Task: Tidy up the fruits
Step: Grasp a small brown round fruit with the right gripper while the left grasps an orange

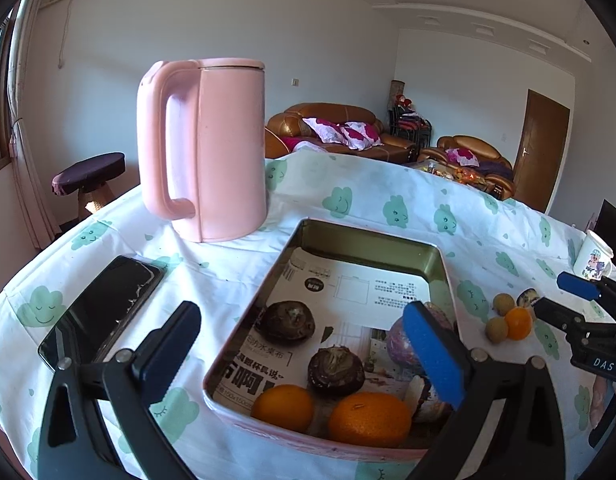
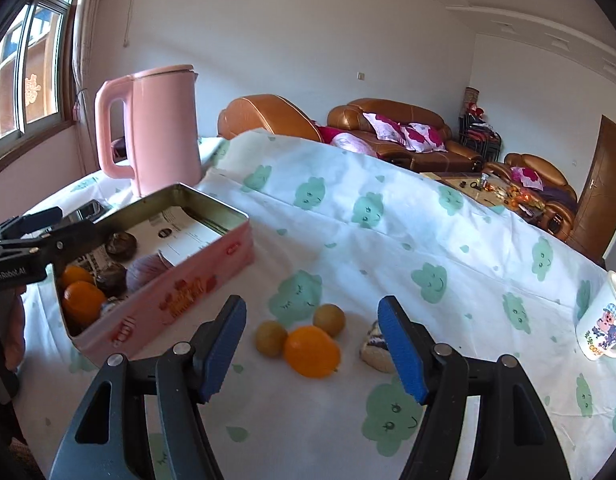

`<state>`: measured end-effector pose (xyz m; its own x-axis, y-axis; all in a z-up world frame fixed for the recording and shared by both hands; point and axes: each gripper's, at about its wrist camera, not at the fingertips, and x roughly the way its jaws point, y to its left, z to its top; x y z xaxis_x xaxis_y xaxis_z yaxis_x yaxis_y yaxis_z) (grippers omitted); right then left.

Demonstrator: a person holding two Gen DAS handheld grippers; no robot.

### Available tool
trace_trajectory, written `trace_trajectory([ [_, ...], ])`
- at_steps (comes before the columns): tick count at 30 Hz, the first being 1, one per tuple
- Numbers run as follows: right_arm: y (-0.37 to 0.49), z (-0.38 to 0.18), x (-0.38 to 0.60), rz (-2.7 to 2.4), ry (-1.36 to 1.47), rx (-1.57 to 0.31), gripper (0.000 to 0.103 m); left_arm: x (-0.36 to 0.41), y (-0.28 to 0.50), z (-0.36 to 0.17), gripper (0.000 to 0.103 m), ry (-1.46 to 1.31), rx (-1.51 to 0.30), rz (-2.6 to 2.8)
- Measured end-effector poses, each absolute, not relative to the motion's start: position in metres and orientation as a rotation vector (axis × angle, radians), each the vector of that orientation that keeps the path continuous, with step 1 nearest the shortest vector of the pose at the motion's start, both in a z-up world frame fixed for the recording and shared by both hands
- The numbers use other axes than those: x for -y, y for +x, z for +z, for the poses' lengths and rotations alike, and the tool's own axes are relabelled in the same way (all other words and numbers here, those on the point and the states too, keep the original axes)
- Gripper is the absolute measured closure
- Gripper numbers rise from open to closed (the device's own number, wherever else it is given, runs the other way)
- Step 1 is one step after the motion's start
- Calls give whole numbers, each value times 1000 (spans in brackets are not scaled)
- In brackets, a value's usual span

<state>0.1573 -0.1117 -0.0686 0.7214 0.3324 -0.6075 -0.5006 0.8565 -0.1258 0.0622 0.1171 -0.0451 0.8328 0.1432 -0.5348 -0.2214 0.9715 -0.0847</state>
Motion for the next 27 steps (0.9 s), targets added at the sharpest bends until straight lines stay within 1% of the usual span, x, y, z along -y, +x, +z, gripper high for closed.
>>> trace_trajectory([
  [5, 163, -83, 91, 505, -360, -651, 33, -112, 64, -47, 0, -132, -570, 196],
  [7, 164, -88, 82, 521, -374, -665, 35, -111, 64, -46, 0, -133, -568, 196],
  [9, 165, -93, 74, 526, -402, -685, 43, -112, 64, -45, 0, -139, -565, 196],
  [10, 166, -95, 71, 518, -419, -684, 43, -111, 64, -45, 0, -141, -564, 194],
  [12, 169, -97, 67, 515, -442, -690, 49, -110, 64, -44, 0, -142, -564, 190],
  [14, 172, -98, 62, 507, -466, -708, 50, -108, 64, -44, 0, -137, -565, 187],
  [15, 173, -98, 59, 506, -489, -710, 53, -107, 63, -44, 0, -136, -565, 185],
  [16, 172, -98, 57, 509, -511, -709, 56, -106, 63, -43, 0, -134, -566, 181],
  [17, 169, -96, 56, 510, -523, -695, 61, -105, 63, -43, 0, -130, -566, 178],
  [19, 164, -88, 57, 535, -500, -670, 61, -103, 63, -43, 0, -124, -564, 179],
  [21, 163, -91, 52, 557, -504, -698, 61, -103, 63, -43, 0, -135, -567, 171],
  [25, 162, -111, 39, 500, -642, -734, 61, -99, 64, -42, 0, -125, -570, 165],
  [27, 162, -111, 41, 475, -641, -750, 62, -97, 63, -41, 0, -121, -567, 161],
])
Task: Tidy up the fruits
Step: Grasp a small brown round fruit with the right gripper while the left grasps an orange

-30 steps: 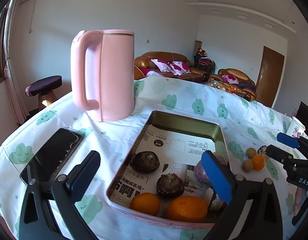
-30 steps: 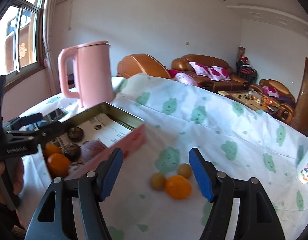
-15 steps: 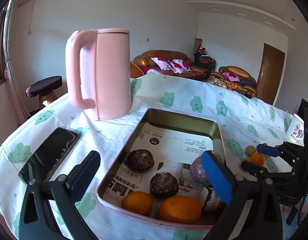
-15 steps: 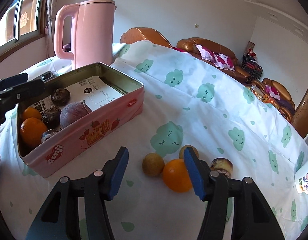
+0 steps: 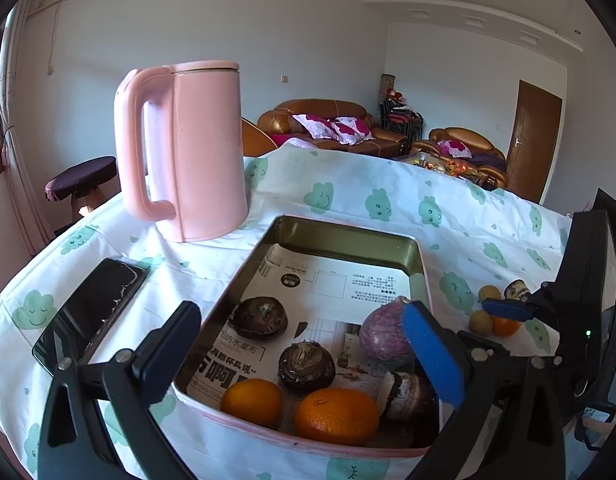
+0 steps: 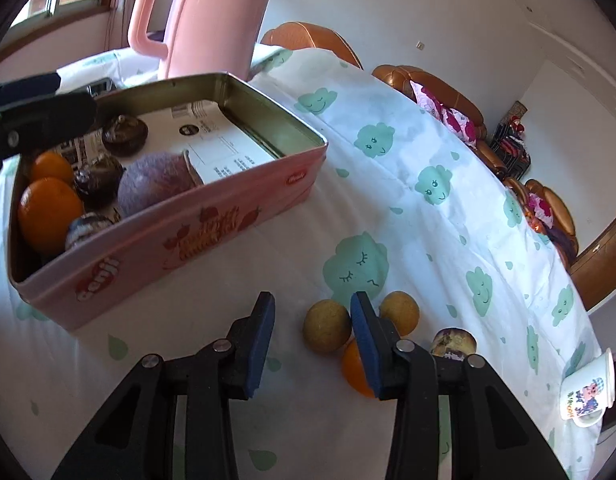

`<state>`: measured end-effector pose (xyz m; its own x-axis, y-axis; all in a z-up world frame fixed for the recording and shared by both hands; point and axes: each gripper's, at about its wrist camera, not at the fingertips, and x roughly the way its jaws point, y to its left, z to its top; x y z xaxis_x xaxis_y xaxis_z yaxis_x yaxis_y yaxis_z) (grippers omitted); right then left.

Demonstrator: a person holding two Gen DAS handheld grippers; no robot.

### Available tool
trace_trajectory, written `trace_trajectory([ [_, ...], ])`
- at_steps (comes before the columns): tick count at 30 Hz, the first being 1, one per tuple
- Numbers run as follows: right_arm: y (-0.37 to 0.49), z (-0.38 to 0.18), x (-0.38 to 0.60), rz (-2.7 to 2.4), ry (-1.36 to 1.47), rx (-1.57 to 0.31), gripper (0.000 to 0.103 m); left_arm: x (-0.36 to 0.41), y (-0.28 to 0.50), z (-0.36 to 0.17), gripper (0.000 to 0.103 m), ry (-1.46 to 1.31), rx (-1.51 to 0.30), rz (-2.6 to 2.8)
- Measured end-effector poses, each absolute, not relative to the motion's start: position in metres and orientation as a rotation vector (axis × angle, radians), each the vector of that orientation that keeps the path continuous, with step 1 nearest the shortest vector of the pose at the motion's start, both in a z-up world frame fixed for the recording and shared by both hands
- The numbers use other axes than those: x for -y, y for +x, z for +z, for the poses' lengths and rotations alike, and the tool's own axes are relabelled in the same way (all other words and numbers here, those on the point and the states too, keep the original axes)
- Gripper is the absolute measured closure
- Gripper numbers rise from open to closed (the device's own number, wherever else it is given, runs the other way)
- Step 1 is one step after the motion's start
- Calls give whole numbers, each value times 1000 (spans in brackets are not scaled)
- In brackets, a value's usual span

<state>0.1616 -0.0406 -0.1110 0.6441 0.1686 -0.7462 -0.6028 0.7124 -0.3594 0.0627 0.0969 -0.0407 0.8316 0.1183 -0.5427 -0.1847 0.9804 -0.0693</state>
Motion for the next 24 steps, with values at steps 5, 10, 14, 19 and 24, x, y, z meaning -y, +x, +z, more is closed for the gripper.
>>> trace_trajectory([
  [5, 167, -110, 48, 446, -621, -768, 62, -97, 62, -37, 0, -126, -559, 156],
  [10, 170, -108, 51, 486, -549, -794, 76, -89, 62, -35, 0, -117, -558, 140],
  [14, 160, -91, 69, 511, -431, -736, 76, -76, 65, -30, 0, -95, -554, 112],
  [19, 149, -60, 121, 454, -236, -646, 76, -42, 77, -25, 0, -28, -554, 60],
  [24, 158, -65, 171, 328, -123, -637, 76, -2, 94, -29, 0, 23, -608, -31],
])
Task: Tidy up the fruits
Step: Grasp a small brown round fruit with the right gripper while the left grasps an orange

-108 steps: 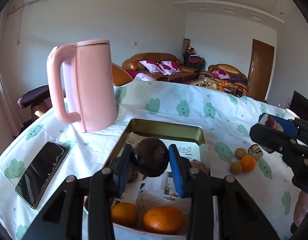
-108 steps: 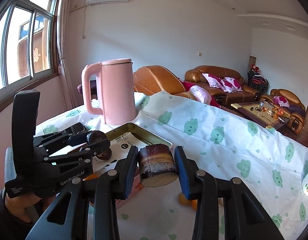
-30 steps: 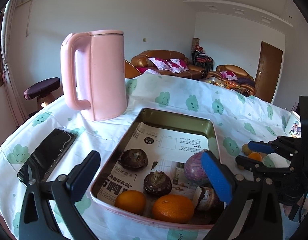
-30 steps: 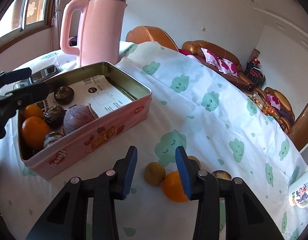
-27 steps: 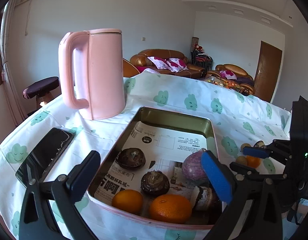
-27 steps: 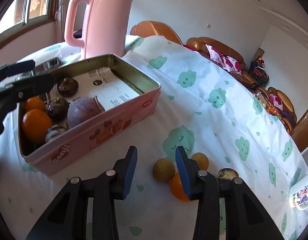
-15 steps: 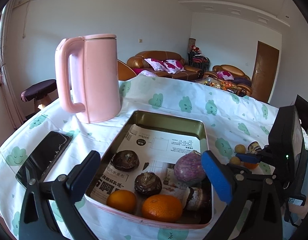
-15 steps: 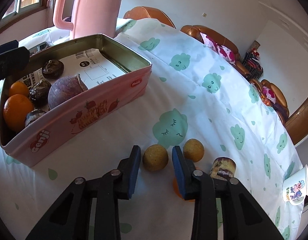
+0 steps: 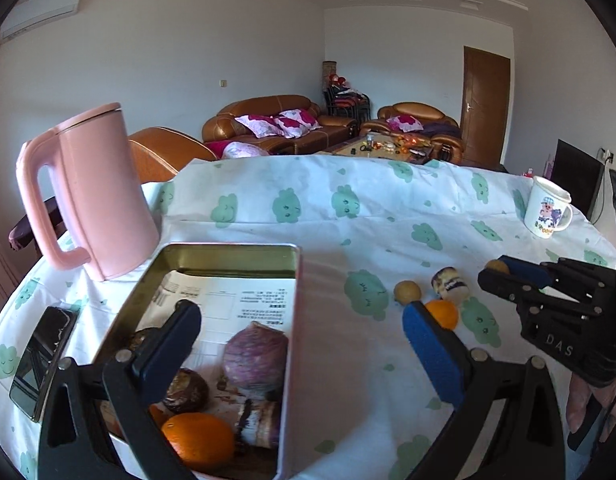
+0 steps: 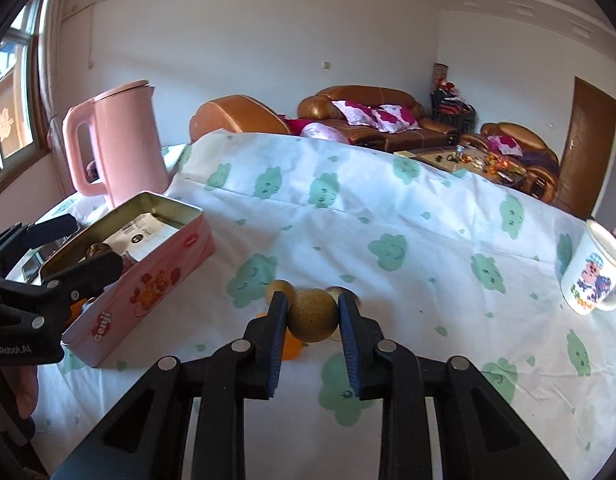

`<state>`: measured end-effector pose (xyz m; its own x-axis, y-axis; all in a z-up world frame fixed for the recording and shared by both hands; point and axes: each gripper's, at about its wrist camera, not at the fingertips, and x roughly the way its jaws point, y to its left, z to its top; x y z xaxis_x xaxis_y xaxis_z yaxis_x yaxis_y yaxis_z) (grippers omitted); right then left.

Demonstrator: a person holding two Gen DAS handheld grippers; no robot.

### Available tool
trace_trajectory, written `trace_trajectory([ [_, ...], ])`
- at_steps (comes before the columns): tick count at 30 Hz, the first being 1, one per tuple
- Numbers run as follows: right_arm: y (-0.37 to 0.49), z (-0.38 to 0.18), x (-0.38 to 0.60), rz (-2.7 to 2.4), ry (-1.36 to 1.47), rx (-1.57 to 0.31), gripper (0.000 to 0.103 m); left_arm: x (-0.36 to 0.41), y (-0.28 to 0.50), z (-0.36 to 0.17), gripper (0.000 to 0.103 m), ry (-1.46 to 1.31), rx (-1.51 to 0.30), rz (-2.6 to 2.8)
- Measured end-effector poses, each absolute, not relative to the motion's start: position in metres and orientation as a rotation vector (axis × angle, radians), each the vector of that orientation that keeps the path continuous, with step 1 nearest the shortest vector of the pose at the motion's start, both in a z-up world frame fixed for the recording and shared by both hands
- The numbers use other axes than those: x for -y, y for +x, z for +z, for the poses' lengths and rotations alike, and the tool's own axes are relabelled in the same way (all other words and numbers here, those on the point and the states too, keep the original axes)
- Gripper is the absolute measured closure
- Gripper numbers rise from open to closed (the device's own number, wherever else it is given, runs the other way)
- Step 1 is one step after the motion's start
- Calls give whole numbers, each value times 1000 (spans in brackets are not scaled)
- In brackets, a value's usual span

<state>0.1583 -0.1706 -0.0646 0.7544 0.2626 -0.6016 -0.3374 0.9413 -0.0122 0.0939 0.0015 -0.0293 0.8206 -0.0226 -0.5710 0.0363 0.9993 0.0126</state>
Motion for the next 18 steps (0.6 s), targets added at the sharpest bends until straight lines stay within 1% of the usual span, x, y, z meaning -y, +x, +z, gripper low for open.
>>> trace_trajectory([
  [9, 168, -73, 212, 236, -70, -654, 76, 69, 128, -57, 1, 78, -752, -171],
  [12, 170, -77, 221, 230, -47, -667, 76, 85, 139, -68, 11, 88, -790, -204],
  [14, 169, -76, 223, 226, -45, -658, 76, 91, 147, -75, 15, 79, -822, -223],
  [15, 169, -76, 224, 227, -48, -656, 76, 92, 152, -79, 20, 64, -839, -233],
  [16, 169, -76, 223, 228, -50, -654, 76, 92, 156, -82, 30, 52, -861, -243],
  [18, 167, -76, 223, 230, -51, -649, 76, 90, 162, -88, 46, 34, -900, -250],
])
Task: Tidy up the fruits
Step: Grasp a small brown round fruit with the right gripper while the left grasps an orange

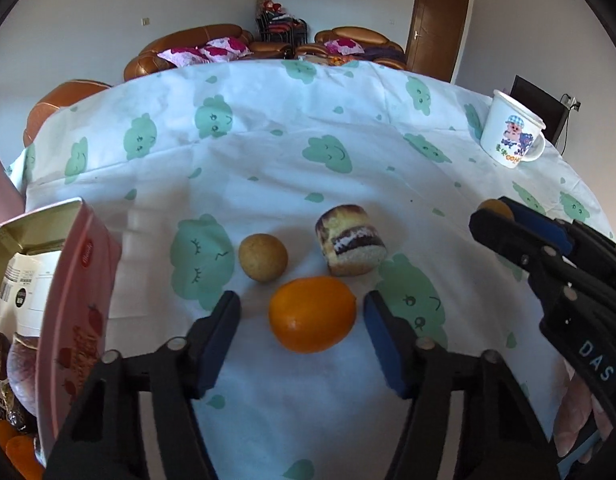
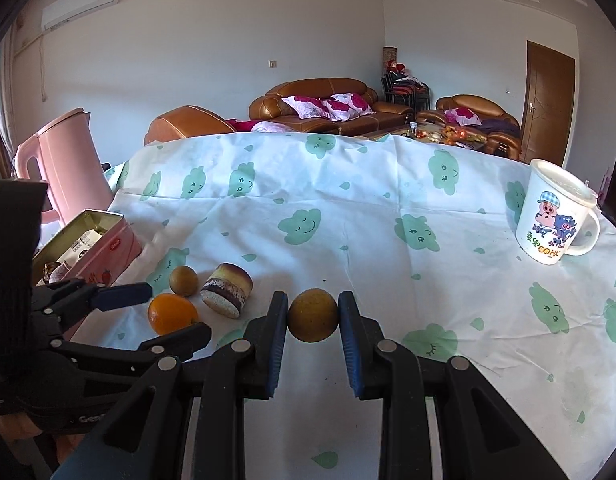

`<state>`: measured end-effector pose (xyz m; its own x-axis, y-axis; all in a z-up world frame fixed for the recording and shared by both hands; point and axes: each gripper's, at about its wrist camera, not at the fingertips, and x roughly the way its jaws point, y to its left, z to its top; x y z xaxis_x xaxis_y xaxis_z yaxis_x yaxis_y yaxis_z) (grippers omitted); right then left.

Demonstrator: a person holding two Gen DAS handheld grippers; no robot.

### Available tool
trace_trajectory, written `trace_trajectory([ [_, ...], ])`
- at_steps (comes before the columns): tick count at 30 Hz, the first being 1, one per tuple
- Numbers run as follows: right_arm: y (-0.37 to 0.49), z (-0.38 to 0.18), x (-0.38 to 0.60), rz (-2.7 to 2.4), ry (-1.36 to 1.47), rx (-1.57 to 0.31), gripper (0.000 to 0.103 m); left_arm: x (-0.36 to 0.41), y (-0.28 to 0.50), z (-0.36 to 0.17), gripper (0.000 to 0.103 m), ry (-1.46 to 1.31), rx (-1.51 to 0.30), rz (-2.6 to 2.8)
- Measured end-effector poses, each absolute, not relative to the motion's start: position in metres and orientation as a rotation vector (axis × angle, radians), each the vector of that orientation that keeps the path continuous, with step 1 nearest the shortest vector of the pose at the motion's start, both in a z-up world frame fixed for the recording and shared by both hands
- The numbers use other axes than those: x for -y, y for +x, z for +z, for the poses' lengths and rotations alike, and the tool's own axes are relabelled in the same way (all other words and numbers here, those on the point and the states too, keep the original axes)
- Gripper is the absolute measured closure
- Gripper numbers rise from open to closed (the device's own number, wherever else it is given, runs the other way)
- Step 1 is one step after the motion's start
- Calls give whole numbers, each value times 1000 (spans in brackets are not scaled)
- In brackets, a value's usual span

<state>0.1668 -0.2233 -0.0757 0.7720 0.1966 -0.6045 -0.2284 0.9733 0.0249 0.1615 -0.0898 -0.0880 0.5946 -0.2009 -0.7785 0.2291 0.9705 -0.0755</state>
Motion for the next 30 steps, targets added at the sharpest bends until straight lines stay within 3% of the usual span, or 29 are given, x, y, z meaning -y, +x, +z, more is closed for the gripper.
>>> trace_trajectory([
  [3, 165, -75, 223, 243, -51, -641, 75, 85, 161, -88, 62, -1, -891, -257],
  [30, 138, -62, 219, 342, -69, -486, 75, 76, 124, -52, 62, 21, -610, -179],
])
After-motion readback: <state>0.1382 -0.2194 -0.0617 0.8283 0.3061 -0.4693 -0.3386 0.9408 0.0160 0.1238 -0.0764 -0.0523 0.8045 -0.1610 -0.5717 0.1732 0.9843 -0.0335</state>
